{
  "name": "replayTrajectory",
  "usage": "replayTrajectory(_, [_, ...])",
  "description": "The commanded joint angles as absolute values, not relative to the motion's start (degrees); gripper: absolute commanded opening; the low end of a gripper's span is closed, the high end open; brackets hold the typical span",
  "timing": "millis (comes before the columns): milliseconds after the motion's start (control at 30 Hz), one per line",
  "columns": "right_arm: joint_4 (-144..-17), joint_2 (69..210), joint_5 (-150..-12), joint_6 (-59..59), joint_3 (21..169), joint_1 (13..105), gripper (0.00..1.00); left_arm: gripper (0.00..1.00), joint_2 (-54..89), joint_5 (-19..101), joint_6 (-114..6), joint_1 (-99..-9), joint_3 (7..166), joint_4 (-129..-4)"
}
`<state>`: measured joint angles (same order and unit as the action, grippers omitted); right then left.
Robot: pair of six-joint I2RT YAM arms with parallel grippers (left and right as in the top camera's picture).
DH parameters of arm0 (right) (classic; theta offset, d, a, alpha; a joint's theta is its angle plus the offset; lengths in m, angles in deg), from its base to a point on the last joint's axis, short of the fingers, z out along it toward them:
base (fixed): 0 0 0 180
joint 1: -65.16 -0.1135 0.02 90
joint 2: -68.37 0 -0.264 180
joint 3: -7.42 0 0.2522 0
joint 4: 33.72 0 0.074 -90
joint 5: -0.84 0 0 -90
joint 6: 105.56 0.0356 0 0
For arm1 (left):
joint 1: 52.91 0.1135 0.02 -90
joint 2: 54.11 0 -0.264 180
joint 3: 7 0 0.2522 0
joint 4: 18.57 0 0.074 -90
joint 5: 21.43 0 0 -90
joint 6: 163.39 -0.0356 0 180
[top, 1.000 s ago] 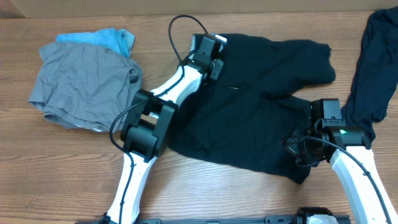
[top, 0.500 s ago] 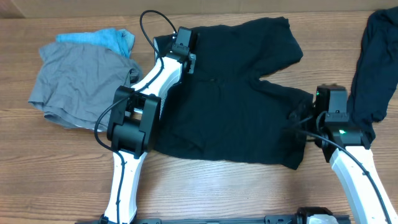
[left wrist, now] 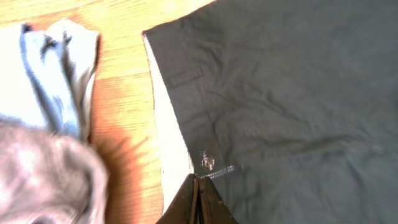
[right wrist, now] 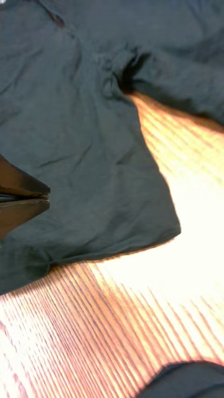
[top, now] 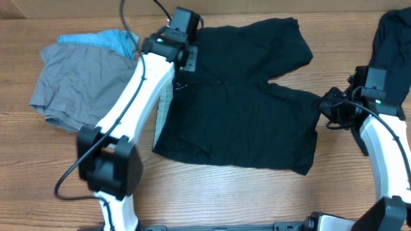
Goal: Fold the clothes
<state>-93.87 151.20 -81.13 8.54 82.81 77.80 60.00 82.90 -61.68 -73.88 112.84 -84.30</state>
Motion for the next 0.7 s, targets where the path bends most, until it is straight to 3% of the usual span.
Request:
replayTrajectory(0, [-94.44, 148.51, -76.6, 6.86, 84.6, 78.39, 0.04, 0.04, 56.3, 78.97, -58.45, -73.09, 112.93, -87.49])
replayTrajectory(233, [-103.62, 141.43, -74.48, 6.77, 84.58, 78.37, 0.04, 0.05, 52.8, 77.52, -56.42, -74.73, 111.18, -99.08])
replayTrajectory(433, [-110.09, 127.18, -76.23, 6.44, 80.66, 78.37, 0.04, 0.04, 36.13, 73.9, -54.4, -75.61, 87.62, -87.45])
replayTrajectory(667, [-116.99, 123.51, -75.99, 7.16, 72.16, 78.37, 0.04, 0.04, 17.42, 73.37, -47.45, -75.61, 61.9, -81.96])
